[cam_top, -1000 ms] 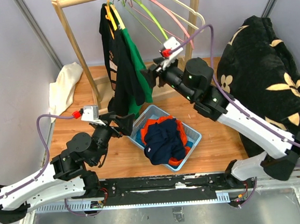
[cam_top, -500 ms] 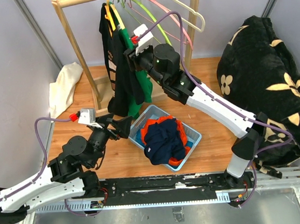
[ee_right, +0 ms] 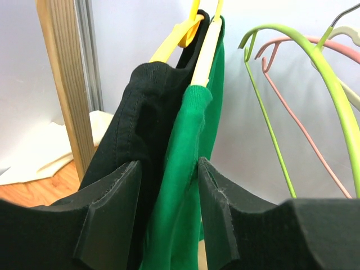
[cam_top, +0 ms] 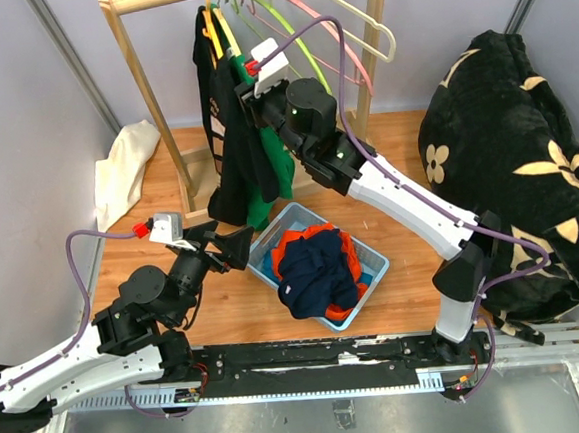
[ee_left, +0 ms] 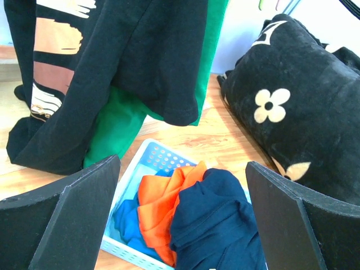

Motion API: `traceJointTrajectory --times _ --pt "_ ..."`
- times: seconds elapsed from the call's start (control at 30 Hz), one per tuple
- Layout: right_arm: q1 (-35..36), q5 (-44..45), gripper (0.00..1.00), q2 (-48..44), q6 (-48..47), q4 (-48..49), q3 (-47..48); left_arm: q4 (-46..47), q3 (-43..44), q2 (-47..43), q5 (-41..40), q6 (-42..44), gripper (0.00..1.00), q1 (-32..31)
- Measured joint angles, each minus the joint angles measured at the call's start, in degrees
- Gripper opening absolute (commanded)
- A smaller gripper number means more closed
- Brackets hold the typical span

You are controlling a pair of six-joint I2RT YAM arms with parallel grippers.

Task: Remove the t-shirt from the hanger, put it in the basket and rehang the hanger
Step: Pick up the hanger from the clothesline.

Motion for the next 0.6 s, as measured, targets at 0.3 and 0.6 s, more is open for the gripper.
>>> traceJointTrajectory --times 0.3,0.6 --pt "-0.04 1.68 0.4 5.75 -0.37 1.11 4.87 0.02 0.0 0.0 -0.04 0.35 0.98 0.0" --pt "-0.07 7.26 0.41 6.54 -0.7 3.87 4.87 0.02 0.0 0.0 -0.07 0.74 0.98 0.0"
